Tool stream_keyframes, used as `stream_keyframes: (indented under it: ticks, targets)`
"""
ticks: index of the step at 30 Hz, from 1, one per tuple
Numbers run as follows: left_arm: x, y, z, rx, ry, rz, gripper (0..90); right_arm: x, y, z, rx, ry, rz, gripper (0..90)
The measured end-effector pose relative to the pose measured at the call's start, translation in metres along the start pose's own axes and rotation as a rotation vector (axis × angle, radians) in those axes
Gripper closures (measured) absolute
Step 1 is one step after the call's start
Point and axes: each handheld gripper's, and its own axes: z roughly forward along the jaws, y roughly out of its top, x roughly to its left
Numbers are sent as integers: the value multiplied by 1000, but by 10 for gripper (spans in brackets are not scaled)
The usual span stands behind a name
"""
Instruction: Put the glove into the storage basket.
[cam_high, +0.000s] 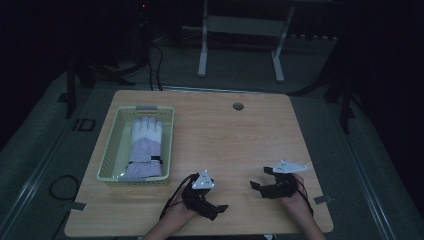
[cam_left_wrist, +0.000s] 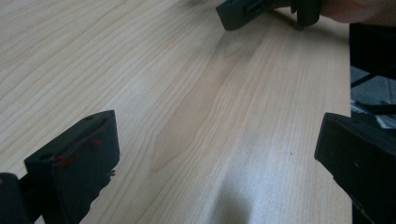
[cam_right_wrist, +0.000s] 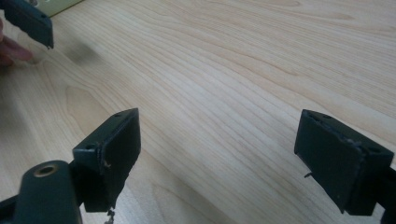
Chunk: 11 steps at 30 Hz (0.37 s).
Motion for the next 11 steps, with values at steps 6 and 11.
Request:
stream_keyframes:
  ticks: [6,11]
  targets:
    - [-1,-7,1,-7,-9,-6,3,0,-2,1,4,-5,-6,144]
    - [0,-6,0,-25,-12,-19,3,-1,-2,1,7,-12,-14,144]
